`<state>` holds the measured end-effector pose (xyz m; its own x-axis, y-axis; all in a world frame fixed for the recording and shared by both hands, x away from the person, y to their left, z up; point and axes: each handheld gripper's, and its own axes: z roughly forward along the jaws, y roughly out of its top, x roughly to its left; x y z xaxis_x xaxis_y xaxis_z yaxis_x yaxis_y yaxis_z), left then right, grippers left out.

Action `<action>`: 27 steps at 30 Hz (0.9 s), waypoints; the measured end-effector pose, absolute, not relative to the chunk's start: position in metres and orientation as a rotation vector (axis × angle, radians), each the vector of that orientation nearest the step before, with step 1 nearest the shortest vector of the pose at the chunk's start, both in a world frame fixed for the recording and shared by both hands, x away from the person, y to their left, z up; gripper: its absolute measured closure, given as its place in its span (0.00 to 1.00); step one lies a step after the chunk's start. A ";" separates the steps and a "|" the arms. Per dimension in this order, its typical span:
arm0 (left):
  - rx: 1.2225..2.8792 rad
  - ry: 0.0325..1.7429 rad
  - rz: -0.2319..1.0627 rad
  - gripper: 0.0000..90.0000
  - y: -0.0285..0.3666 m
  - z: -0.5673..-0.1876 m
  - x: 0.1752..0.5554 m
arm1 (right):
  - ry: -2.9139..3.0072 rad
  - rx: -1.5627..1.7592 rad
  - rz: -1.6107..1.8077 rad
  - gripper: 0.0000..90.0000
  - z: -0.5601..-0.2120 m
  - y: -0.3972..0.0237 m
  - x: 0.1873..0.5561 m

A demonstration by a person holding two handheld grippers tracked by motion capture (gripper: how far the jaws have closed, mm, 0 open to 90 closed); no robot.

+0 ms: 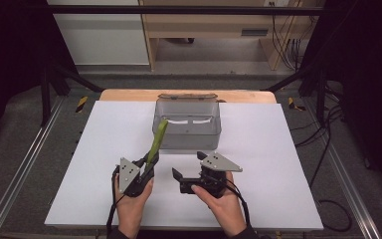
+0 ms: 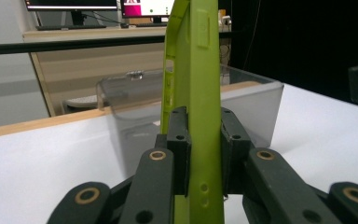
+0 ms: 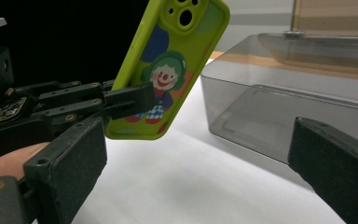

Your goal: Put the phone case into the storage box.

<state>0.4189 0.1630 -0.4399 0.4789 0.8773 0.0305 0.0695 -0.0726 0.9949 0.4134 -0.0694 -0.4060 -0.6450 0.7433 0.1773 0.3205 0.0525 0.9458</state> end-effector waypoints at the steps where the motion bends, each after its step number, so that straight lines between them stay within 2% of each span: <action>1: 1.501 0.865 0.825 0.86 0.157 -0.438 0.421 | 1.968 1.077 1.620 0.05 -0.406 -0.071 0.413; 13: 1.482 0.853 0.865 0.86 0.109 -0.427 0.431 | 1.814 1.106 1.642 0.04 -0.389 -0.095 0.422; 27: 1.433 0.842 0.886 0.86 0.095 -0.433 0.425 | 1.759 1.115 1.686 0.05 -0.369 -0.089 0.431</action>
<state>0.4246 0.0950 -0.4326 0.4495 0.8923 0.0428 -0.0033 -0.0462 0.9989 0.4310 -0.0892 -0.3686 -0.5671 0.7981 0.2037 0.2372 -0.0786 0.9683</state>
